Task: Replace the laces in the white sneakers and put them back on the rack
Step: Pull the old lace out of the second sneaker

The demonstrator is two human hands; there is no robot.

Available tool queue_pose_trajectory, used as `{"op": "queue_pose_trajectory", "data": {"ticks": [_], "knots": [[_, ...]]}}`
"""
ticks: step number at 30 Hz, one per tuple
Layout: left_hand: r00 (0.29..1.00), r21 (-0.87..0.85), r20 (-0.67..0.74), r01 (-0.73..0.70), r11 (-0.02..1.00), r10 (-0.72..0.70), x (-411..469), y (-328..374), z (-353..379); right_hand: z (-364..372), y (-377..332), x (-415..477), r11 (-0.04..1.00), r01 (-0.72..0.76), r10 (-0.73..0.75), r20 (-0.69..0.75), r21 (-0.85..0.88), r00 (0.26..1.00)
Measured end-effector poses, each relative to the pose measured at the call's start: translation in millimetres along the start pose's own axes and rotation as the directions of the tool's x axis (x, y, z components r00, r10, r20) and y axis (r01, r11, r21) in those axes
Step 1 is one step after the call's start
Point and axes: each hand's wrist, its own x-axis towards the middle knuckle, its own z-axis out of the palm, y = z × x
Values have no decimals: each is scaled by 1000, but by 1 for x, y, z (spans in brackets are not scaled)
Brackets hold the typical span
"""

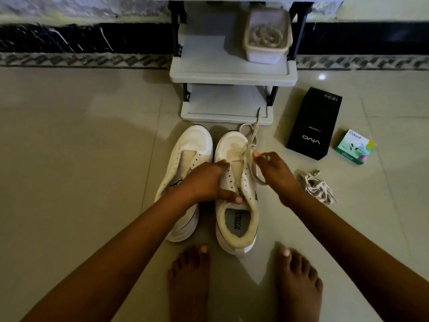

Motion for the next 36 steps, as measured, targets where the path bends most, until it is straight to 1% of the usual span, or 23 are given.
{"op": "queue_pose_trajectory", "data": {"ticks": [1,3,5,7,9,11,13,14,16,17,18,20,23,24,25,27,29,31,33,36], "knots": [[1000,5,0,0,1000,0,0,0,0,2,3,-1,998,25,-24,13,-62,1000],[1000,19,5,0,1000,0,1,-1,1,6,10,1,965,125,-129,-2,-231,992],[1000,22,9,3,1000,-3,0,-1,1,9,14,5,902,223,-253,-34,-370,967],[1000,24,12,4,1000,-4,0,0,0,9,16,9,833,284,-337,-28,-475,941],[1000,36,17,2,999,-2,0,1,0,6,16,13,770,327,-380,18,-548,925],[1000,34,18,2,999,-2,0,2,-1,1,14,15,739,404,-440,68,-539,896],[1000,12,9,1,1000,-1,0,2,-1,-3,11,13,751,469,-496,70,-465,865],[1000,1,7,1,1000,-1,0,2,-1,-4,7,10,783,483,-510,40,-392,859],[1000,-10,4,3,1000,-3,0,1,0,-10,-5,1,870,465,-476,-34,-164,879],[1000,-8,4,3,1000,-3,0,0,1,-14,-14,-5,899,437,-439,-49,-36,897],[1000,-5,3,0,1000,0,1,-1,1,-20,-24,-10,906,416,-413,-44,80,910],[1000,-7,12,1,1000,-1,1,-2,1,-32,-45,-18,872,421,-429,-22,249,903],[1000,8,14,-4,1000,4,1,-2,1,-41,-69,-22,789,454,-511,32,414,859],[1000,10,11,-8,1000,8,1,-2,1,-39,-71,-22,779,433,-501,34,454,865],[1000,9,10,-10,1000,10,1,-1,1,-36,-72,-20,784,384,-452,24,488,892],[1000,7,9,-8,1000,8,1,-1,1,-27,-67,-14,819,267,-298,-22,508,954],[1000,7,9,-4,1000,4,1,-1,1,-19,-54,-5,892,156,-154,-40,424,987],[1000,15,9,2,1000,-2,1,-1,1,-14,-37,3,949,50,-36,-52,311,998],[1000,16,9,9,1000,-9,1,-1,1,-11,-20,6,965,-3,22,-69,261,997],[1000,24,4,2,1000,-2,0,-2,1,-3,-1,4,988,-16,18,-13,152,1000]]}}
